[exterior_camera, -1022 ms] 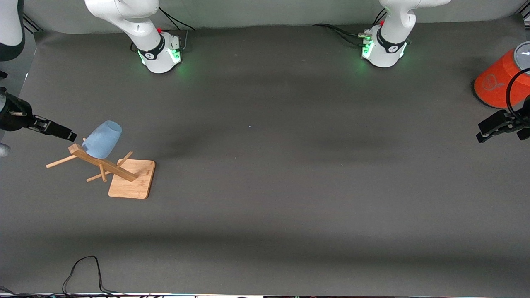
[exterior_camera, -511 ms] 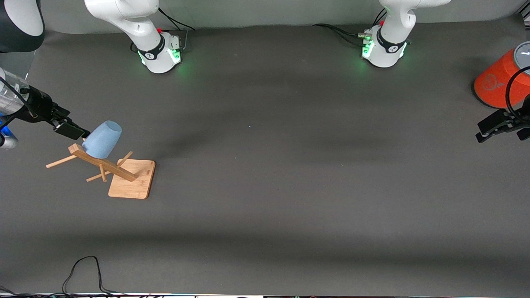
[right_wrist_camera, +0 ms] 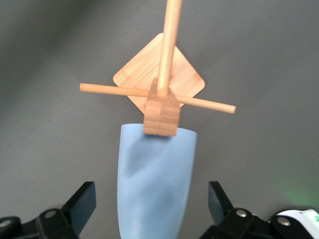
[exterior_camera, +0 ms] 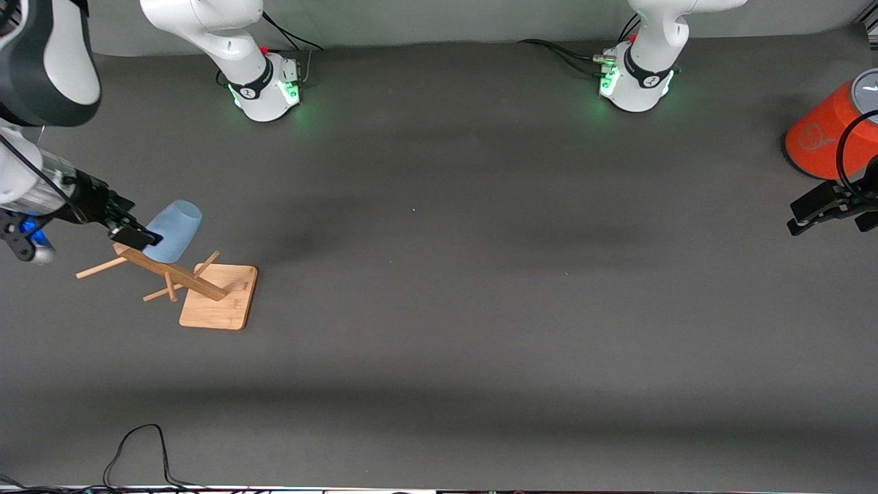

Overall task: Rotate and upright cup with both arms
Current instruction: 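Grasp the blue cup with the right gripper and pull it off the peg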

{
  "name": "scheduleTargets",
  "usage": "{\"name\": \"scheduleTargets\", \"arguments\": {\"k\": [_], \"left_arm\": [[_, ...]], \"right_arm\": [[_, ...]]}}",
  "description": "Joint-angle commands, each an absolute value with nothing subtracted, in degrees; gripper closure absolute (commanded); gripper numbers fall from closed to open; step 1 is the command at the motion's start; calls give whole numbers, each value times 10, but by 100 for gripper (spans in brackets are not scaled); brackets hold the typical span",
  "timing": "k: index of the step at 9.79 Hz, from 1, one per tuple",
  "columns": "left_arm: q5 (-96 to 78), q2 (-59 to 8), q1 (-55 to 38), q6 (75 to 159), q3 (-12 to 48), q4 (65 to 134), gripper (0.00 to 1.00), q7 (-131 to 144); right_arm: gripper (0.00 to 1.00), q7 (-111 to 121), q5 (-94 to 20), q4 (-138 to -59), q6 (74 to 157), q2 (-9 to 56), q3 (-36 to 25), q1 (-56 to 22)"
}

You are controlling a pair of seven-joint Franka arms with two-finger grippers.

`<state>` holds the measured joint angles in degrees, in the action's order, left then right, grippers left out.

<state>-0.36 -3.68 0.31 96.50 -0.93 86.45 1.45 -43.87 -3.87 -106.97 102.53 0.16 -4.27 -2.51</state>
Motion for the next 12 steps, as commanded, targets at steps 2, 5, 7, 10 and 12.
{"name": "scheduleTargets", "arguments": {"k": [2,5,7,10,12], "left_arm": [[1,-35,-3,953,-11,860,0,14],[1,-34,-3,947,-11,860,0,15],[-1,-35,-3,947,-11,860,0,15],[-1,-35,-2,947,-11,859,0,15],[-1,-35,-2,947,-11,860,0,15]], "right_arm": [[0,-450,-61,-1117,1078,-10,-46,-27],[1,-449,-61,-1140,1087,-11,-46,-28],[41,-447,-61,-1140,1085,-11,-47,-28],[46,-447,-60,-1137,1083,-13,-46,-29],[46,-449,-61,-1132,1068,-27,-40,-31]]}}
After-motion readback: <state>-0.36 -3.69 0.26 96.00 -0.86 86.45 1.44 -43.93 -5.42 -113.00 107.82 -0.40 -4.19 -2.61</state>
